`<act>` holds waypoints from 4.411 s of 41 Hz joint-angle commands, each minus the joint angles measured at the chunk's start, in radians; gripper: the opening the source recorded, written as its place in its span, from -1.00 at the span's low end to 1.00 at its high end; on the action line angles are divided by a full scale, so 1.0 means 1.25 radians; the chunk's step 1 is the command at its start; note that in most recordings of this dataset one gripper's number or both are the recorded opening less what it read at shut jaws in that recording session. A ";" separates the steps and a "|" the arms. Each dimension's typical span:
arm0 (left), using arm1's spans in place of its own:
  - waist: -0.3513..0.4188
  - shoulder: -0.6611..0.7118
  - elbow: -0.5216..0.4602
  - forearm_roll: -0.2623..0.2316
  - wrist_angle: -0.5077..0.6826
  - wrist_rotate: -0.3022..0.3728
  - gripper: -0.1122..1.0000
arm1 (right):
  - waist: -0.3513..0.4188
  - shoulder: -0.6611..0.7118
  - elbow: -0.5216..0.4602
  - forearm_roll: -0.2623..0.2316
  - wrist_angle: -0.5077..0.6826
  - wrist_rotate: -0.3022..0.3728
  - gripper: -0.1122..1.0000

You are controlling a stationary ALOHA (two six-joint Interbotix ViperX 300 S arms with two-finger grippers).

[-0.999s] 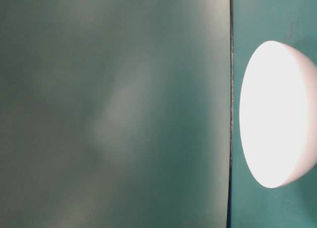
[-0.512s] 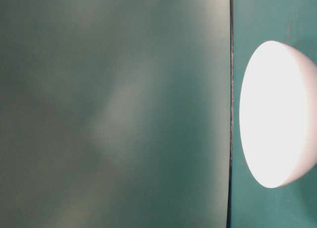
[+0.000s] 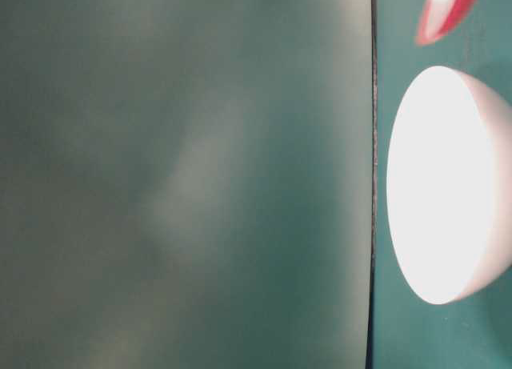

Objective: Grip the spoon and scoop the red block from the bowl with right arm.
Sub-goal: 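Carry the spoon with the right gripper over the white bowl, then lower the spoon bowl into the white bowl beside the red cube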

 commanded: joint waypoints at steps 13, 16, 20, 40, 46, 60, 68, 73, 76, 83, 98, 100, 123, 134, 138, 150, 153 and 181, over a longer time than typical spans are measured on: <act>-0.001 0.005 -0.013 0.001 -0.007 0.013 -0.79 | -0.245 -0.319 -0.058 -0.001 0.279 -0.320 -0.34; 0.000 0.005 -0.013 0.002 -0.007 0.015 -0.79 | -0.298 -0.360 -0.076 -0.001 0.324 -0.373 -0.34; 0.000 0.005 -0.015 0.004 -0.009 0.016 -0.79 | -0.376 -0.400 -0.106 -0.001 0.395 -0.434 -0.34; 0.000 0.005 -0.015 0.004 -0.010 0.017 -0.79 | -0.729 -0.391 -0.313 -0.004 0.746 -0.534 -0.34; 0.000 0.005 -0.015 0.004 -0.010 0.017 -0.79 | -0.790 -0.368 -0.367 -0.020 0.809 -0.534 -0.34; 0.000 0.005 -0.015 0.004 -0.009 0.017 -0.79 | -0.860 -0.312 -0.457 -0.022 0.852 -0.526 -0.34; 0.000 0.004 -0.015 0.004 -0.009 0.017 -0.79 | -0.888 -0.248 -0.498 -0.011 0.951 -0.477 -0.34; -0.001 0.004 -0.015 0.004 -0.009 0.017 -0.79 | -0.896 -0.204 -0.520 -0.011 0.982 -0.388 -0.34; 0.000 0.004 -0.015 0.004 -0.009 0.017 -0.79 | -0.900 -0.185 -0.530 -0.012 0.989 -0.330 -0.34; 0.000 0.005 -0.015 0.004 -0.006 0.017 -0.79 | -0.903 -0.152 -0.547 -0.023 1.048 -0.236 -0.34; 0.000 0.005 -0.015 0.004 -0.005 0.017 -0.79 | -0.908 -0.090 -0.587 -0.034 1.204 -0.087 -0.34; 0.000 0.005 -0.015 0.004 -0.005 0.017 -0.79 | -0.909 -0.083 -0.590 -0.043 1.212 -0.063 -0.34; 0.000 0.005 -0.013 0.004 -0.004 0.017 -0.79 | -0.909 -0.065 -0.601 -0.250 1.354 0.243 -0.34; 0.000 0.005 -0.013 0.004 -0.002 0.017 -0.79 | -0.907 -0.022 -0.638 -0.411 1.498 0.313 -0.34; 0.000 0.005 -0.013 0.004 -0.002 0.017 -0.79 | -0.897 0.007 -0.668 -0.470 1.534 0.331 -0.34; -0.001 0.005 -0.013 0.004 -0.002 0.017 -0.79 | -0.842 0.085 -0.749 -0.589 1.582 0.333 -0.34; 0.000 0.005 -0.013 0.004 -0.002 0.017 -0.79 | -0.834 0.098 -0.763 -0.610 1.592 0.334 -0.34; 0.000 0.005 -0.013 0.004 -0.004 0.017 -0.79 | -0.820 0.180 -0.823 -0.697 1.642 0.322 -0.34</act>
